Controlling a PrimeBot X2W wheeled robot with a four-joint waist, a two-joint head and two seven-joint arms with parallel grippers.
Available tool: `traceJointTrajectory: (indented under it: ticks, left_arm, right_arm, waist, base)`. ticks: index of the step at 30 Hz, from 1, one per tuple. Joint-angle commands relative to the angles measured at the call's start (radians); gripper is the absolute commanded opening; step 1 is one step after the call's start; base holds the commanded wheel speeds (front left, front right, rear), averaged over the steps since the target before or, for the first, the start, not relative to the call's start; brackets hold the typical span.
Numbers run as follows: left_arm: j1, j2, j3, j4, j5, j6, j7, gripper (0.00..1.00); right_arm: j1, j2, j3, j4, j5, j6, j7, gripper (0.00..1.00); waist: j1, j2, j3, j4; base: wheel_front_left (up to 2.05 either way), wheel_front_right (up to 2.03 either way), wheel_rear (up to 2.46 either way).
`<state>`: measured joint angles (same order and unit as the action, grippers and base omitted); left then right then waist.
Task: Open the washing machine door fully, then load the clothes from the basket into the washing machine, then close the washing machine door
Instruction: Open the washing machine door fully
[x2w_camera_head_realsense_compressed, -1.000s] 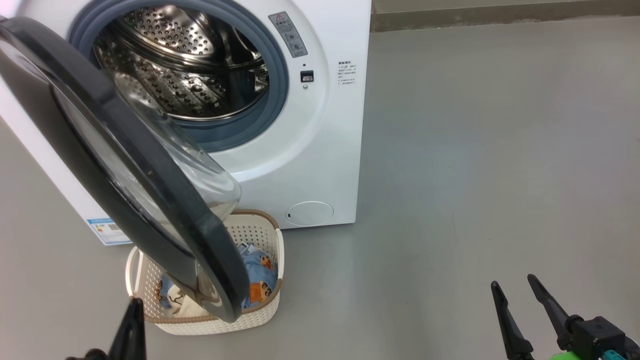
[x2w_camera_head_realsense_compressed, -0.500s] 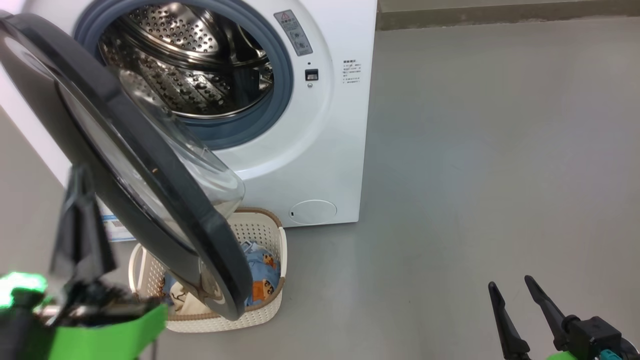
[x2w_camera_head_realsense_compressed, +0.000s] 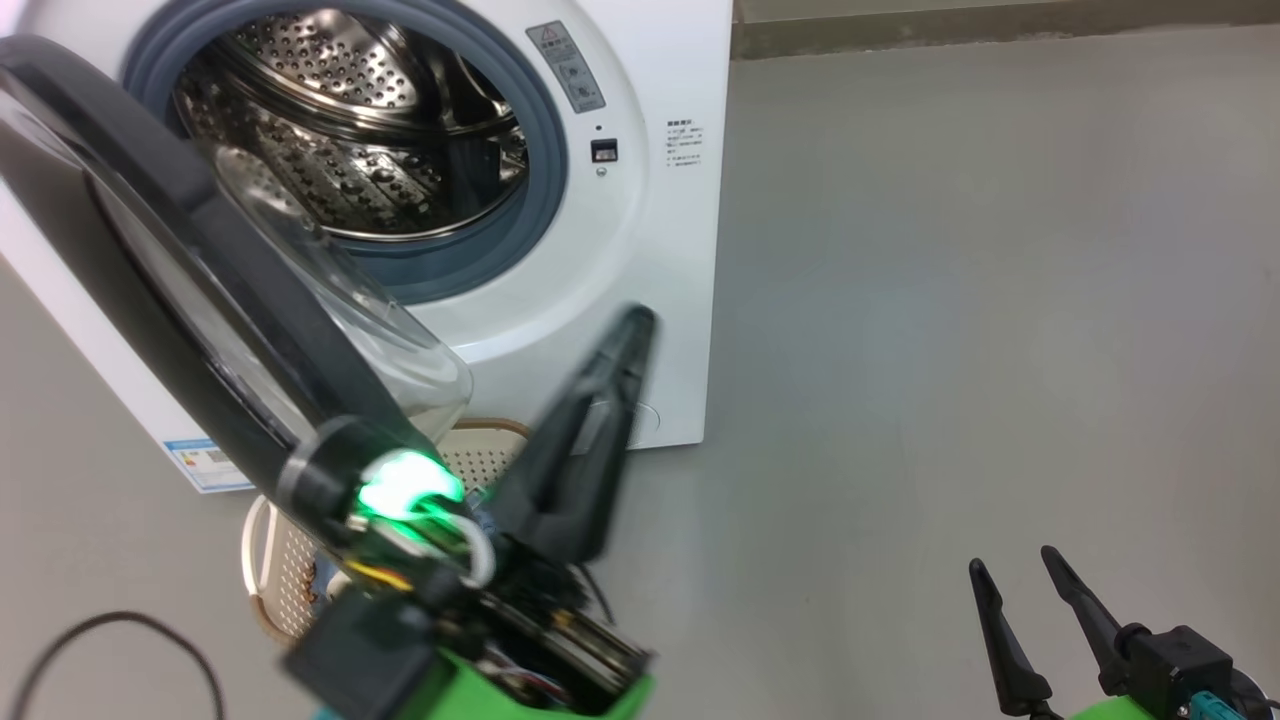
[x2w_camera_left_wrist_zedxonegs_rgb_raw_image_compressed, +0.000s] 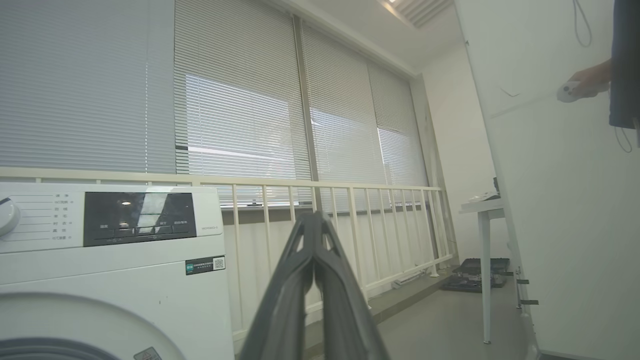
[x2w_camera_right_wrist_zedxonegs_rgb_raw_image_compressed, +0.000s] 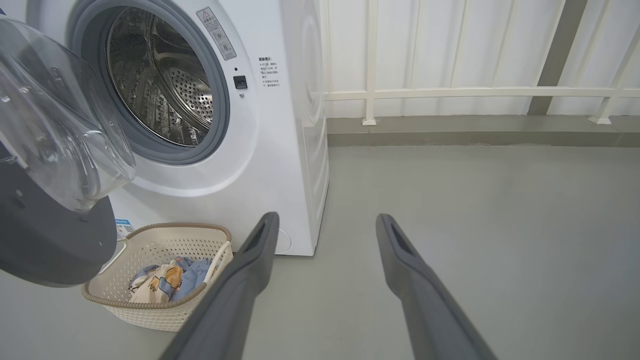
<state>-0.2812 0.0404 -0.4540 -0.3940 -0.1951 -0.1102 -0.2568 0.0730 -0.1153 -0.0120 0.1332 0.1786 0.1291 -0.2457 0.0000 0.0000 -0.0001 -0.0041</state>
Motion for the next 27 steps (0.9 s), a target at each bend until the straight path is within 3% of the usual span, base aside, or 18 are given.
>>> traceJointTrajectory:
  ticks: [1, 10, 18, 27]
  left_arm:
    - [-0.032, 0.010, -0.027, 0.006, -0.030, 0.009, -0.005, 0.00]
    - [-0.004, 0.010, -0.147, 0.150, -0.047, 0.028, -0.005, 0.00]
    - [0.020, 0.010, -0.121, 0.254, -0.029, 0.056, -0.005, 0.00]
    - [0.057, 0.010, -0.119, 0.279, -0.001, 0.035, -0.005, 0.00]
  right_arm:
    - [-0.040, -0.007, 0.028, -0.016, 0.001, 0.002, -0.010, 1.00]
    - [-0.046, -0.009, 0.036, -0.003, 0.004, 0.002, -0.010, 1.00]
    - [-0.055, -0.015, 0.034, 0.009, 0.008, 0.002, -0.010, 1.00]
    - [-0.077, -0.017, 0.027, 0.020, 0.015, 0.002, -0.012, 1.00]
  waist:
    - [0.0000, 0.0000, 0.003, -0.007]
    - [0.0000, 0.0000, 0.018, -0.008]
    - [0.0000, 0.0000, 0.057, 0.009]
    - [0.0000, 0.0000, 0.090, 0.047]
  base:
    - [0.00, 0.00, 0.00]
    - [0.00, 0.00, 0.00]
    - [0.00, 0.00, 0.00]
    - [0.00, 0.00, 0.00]
